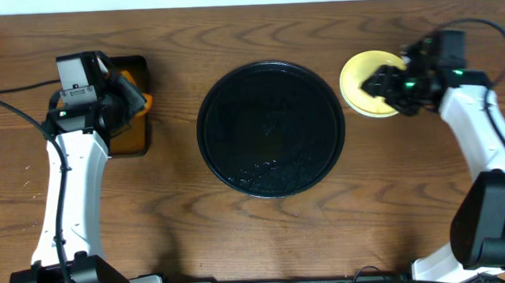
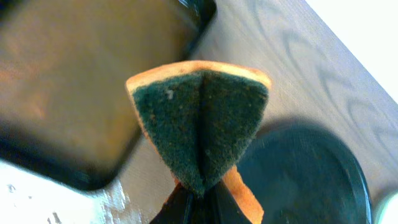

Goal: Clean dirty plates on tray and stack at the side
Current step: 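Drop the sponge into the water tray with the left gripper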

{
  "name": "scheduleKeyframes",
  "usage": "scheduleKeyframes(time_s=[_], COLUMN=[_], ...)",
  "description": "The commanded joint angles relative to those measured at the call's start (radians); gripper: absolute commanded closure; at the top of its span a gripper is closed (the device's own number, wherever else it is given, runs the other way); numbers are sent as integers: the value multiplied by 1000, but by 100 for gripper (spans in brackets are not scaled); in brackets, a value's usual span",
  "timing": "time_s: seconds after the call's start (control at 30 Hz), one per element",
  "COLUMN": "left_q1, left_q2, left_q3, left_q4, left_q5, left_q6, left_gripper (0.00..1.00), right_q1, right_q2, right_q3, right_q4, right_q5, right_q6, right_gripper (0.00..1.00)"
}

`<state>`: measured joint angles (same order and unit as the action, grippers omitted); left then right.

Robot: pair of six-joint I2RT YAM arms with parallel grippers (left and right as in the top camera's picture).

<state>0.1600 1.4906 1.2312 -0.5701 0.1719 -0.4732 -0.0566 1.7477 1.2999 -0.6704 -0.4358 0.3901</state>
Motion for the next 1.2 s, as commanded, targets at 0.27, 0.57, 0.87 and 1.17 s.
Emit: scheduleKeyframes(time_s=[0.27,0.57,0.87,1.17], left_q1=[43,90,92,92], left_q2=[214,319,227,-174], left_q3=[-36,-36,-36,-36], left_q4=[313,333,319,68], left_q5=[-360,-360,-235,74], left_q6=[36,36,35,28], left_gripper=[90,44,28,26], right_q1=[389,500,503,512], right_q2=[5,-1,-93,-458], right_q3=[13,15,45,45], right_q4=[1,14,-62,-278], right_q5=[85,140,141,349], right_q6=[-51,-48,-48,-47], right_gripper=[12,9,10,11])
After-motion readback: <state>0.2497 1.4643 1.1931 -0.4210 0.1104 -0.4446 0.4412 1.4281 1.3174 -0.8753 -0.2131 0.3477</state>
